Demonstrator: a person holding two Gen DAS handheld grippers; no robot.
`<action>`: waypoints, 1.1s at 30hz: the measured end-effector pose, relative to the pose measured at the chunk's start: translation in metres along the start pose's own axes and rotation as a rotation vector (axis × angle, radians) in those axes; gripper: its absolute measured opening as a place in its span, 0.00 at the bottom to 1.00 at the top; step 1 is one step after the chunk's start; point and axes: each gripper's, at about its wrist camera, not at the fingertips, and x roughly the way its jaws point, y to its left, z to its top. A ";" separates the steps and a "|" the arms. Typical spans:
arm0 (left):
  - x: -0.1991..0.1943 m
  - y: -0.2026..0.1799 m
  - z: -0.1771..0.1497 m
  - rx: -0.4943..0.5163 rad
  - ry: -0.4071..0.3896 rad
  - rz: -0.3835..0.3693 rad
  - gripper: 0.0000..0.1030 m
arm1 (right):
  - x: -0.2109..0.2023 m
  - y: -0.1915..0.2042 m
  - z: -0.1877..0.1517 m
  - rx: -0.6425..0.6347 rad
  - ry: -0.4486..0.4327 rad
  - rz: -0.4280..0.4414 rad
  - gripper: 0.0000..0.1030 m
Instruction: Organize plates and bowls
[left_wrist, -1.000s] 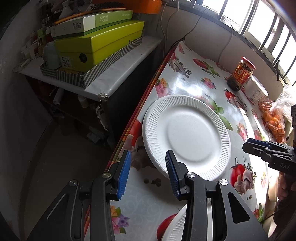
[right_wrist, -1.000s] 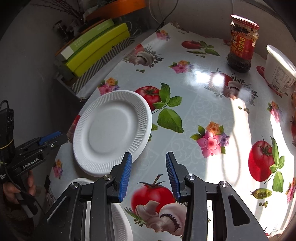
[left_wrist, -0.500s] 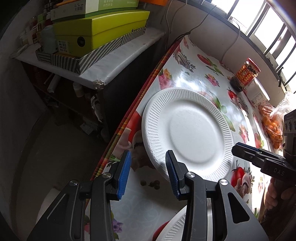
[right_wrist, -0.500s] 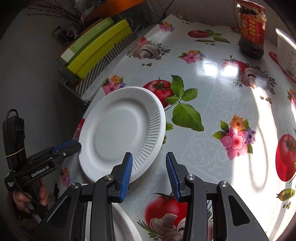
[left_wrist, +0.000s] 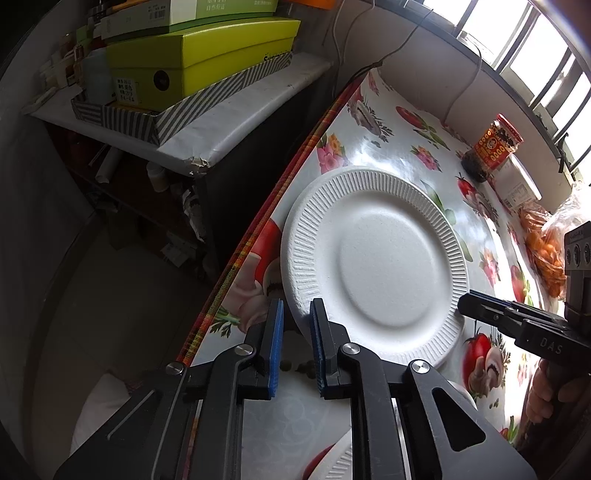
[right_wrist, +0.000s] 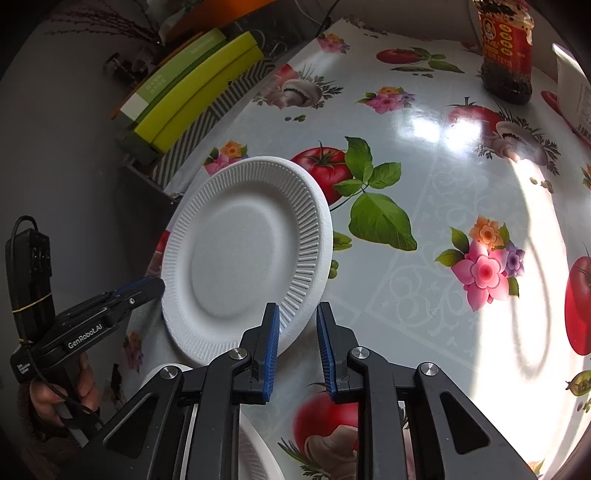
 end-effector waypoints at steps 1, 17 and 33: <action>0.000 0.000 0.000 0.001 0.001 0.001 0.14 | 0.000 0.000 0.000 0.000 0.000 0.001 0.20; 0.002 0.013 0.004 -0.069 0.002 -0.057 0.11 | -0.003 -0.003 -0.003 0.021 -0.004 0.000 0.16; 0.001 0.009 0.005 -0.062 -0.011 -0.057 0.11 | -0.002 -0.004 -0.003 0.034 -0.005 -0.006 0.16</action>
